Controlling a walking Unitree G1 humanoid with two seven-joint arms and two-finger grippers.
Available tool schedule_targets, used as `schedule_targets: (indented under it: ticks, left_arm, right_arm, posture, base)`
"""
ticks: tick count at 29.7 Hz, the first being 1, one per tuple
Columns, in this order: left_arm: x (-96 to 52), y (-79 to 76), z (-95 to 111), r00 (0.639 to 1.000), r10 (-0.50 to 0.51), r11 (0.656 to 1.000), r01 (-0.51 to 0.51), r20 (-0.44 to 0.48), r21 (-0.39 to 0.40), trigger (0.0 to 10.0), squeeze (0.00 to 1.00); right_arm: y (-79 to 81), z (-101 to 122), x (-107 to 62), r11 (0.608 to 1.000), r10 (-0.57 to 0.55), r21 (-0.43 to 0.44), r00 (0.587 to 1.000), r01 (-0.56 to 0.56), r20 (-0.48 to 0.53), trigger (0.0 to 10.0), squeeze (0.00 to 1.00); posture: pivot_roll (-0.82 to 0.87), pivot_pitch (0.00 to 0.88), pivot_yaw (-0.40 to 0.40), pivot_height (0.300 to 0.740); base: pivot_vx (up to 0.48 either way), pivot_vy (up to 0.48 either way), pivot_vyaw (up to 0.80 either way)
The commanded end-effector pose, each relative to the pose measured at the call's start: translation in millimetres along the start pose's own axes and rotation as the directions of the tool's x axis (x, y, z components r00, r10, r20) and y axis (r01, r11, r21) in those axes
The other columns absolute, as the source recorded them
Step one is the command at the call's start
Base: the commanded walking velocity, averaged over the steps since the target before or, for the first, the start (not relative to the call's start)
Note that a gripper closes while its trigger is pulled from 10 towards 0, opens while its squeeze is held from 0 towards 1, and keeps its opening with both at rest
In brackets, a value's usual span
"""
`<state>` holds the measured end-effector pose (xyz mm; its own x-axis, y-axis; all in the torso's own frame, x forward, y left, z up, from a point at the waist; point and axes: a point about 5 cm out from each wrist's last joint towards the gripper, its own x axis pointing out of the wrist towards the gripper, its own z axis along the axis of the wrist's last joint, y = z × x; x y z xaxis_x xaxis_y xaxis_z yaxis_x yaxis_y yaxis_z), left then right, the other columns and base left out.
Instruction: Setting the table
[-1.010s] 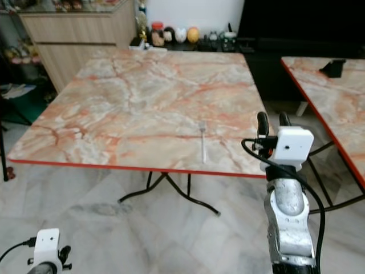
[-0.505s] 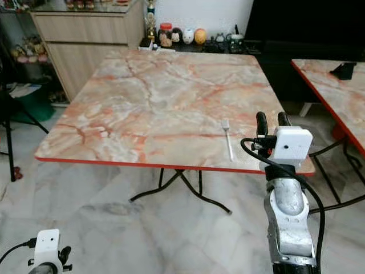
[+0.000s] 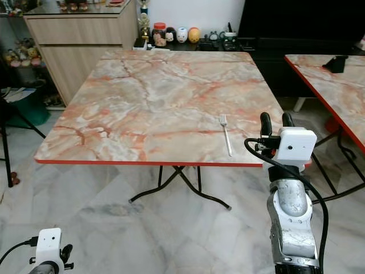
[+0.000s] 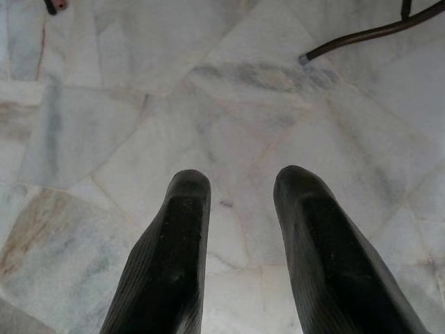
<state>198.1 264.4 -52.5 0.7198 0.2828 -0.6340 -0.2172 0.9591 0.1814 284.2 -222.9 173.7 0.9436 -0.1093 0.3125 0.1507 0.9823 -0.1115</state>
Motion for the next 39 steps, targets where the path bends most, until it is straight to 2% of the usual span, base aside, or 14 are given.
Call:
schedule_targets:
  ticks: [1, 10, 17, 30, 39]
  left_arm:
    - [-0.3, 0.9, -0.3, 1.000, -0.003, 1.000, 0.003, 0.002, 0.004, 10.0, 0.00]
    - [0.9, -2.8, 2.3, 1.000, -0.018, 1.000, 0.018, 0.003, 0.018, 10.0, 0.00]
    - [1.1, -4.5, 2.4, 1.000, -0.024, 1.000, 0.024, 0.000, 0.019, 10.0, 0.00]
    - [1.5, -4.6, 4.0, 1.000, -0.020, 1.000, 0.020, 0.007, 0.019, 10.0, 0.00]
    - [1.9, -4.9, 6.2, 1.000, -0.017, 1.000, 0.017, 0.022, 0.023, 10.0, 0.00]
  right_arm:
    - [0.6, 1.9, 0.6, 1.000, 0.006, 0.008, 1.000, -0.006, 0.002, 10.0, 0.00]
    - [0.4, -16.3, -11.0, 0.999, -0.014, 0.033, 0.996, 0.017, -0.091, 10.0, 0.00]
    - [3.0, -21.4, -10.9, 0.997, -0.023, 0.068, 0.992, 0.032, -0.126, 10.0, 0.00]
    - [0.3, -22.4, -12.5, 0.997, -0.029, 0.069, 0.990, 0.039, -0.140, 10.0, 0.00]
    - [-0.3, -21.9, -12.0, 0.997, -0.044, 0.064, 0.990, 0.053, -0.137, 10.0, 0.00]
  posture:
    - [0.02, 0.000, 0.005, 0.740]
    - [0.02, 0.000, 0.005, 0.740]
    - [0.03, 0.006, 0.005, 0.740]
    - [0.02, 0.015, 0.006, 0.740]
    - [0.03, 0.013, 0.006, 0.740]
  base:
    - [0.000, 0.000, 0.00]
    - [0.145, 0.000, 0.00]
    - [0.288, 0.000, 0.00]
    - [0.290, 0.000, 0.00]
    - [0.000, 0.000, 0.00]
